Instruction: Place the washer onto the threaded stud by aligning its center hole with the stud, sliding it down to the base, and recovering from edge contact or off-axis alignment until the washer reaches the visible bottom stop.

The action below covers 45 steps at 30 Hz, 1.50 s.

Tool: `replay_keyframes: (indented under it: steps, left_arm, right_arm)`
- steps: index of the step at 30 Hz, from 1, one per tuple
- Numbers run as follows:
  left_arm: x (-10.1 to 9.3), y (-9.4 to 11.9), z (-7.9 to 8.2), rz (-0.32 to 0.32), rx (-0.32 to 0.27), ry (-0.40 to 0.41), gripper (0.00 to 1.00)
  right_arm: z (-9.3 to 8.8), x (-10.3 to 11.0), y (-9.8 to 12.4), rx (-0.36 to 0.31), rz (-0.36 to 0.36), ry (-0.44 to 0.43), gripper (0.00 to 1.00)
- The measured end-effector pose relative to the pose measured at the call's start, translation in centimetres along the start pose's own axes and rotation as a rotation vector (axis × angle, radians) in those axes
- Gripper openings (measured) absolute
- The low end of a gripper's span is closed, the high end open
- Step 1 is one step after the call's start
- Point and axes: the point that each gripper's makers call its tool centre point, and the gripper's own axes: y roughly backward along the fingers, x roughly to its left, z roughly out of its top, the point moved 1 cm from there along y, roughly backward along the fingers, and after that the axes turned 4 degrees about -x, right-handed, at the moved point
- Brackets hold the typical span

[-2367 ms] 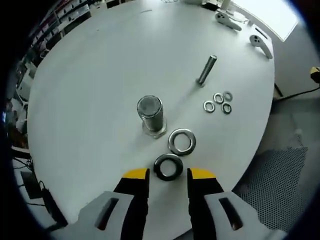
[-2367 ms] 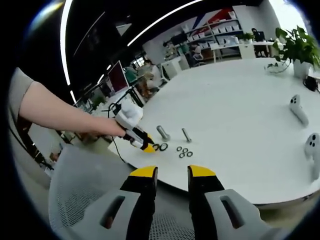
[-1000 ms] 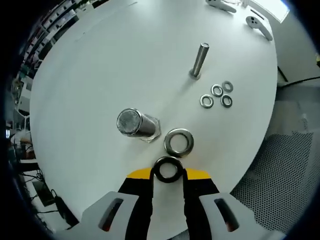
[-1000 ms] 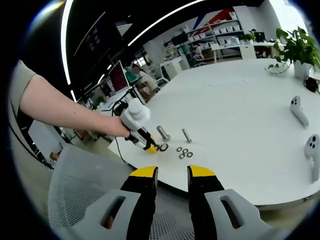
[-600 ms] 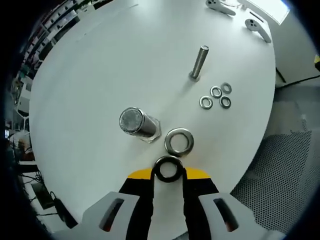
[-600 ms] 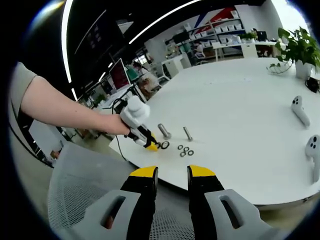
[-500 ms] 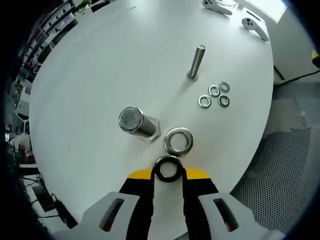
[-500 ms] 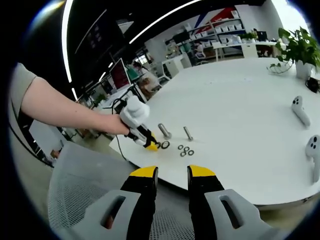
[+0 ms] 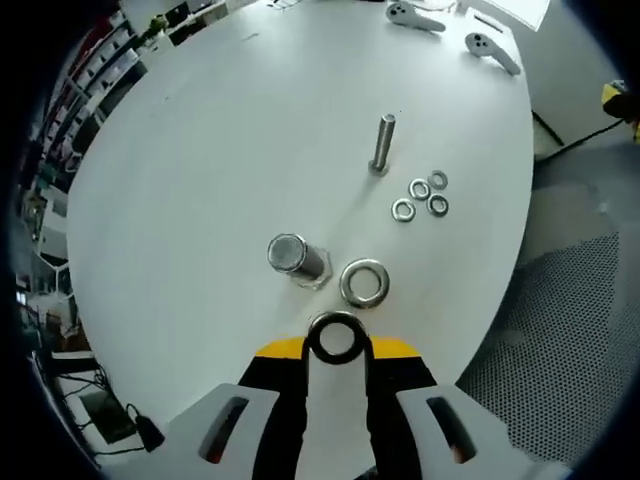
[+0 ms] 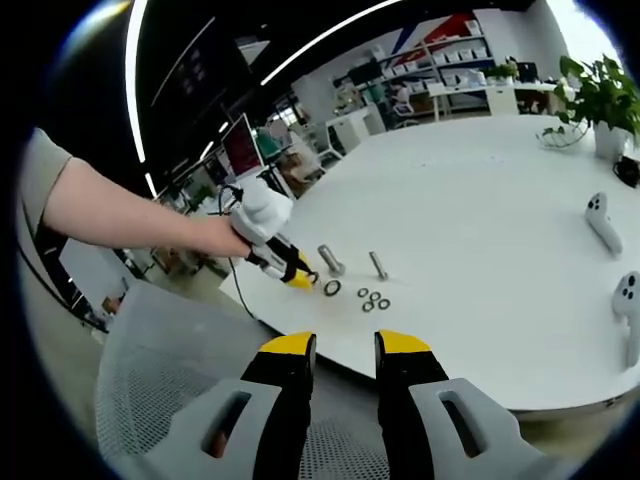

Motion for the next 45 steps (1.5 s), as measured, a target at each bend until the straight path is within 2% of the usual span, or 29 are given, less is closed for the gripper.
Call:
replay_keyframes:
  steps: [3,17,20,28,37,45]
  left_arm:
    - [0.2,1.0,0.9,0.002,-0.039,-0.012,0.19]
    - [-0.1,4.1,3.3,-0.01,-0.093,-0.124,0.19]
    - [0.1,4.5,4.1,0.003,-0.103,-0.158,0.19]
    - [1.0,3.8,5.5,0.027,-0.097,-0.153,0.19]
    - [2.0,2.2,5.6,0.038,-0.061,-0.15,0.19]
    - [1.7,1.4,5.4,0.023,-0.037,-0.179,0.19]
  right_arm:
    - [0.0,0.0,0.0,0.001,0.001,0.0,0.26]
    - [-0.1,0.1,0.0,0.006,0.008,0.006,0.26]
    - [-0.1,0.2,0.0,0.007,0.009,0.007,0.26]
    - [-0.2,0.2,0.0,0.01,0.011,0.01,0.26]
    - [0.0,0.0,0.0,0.004,0.002,0.007,0.26]
    - [0.1,-0.1,0.0,-0.004,-0.005,0.004,0.26]
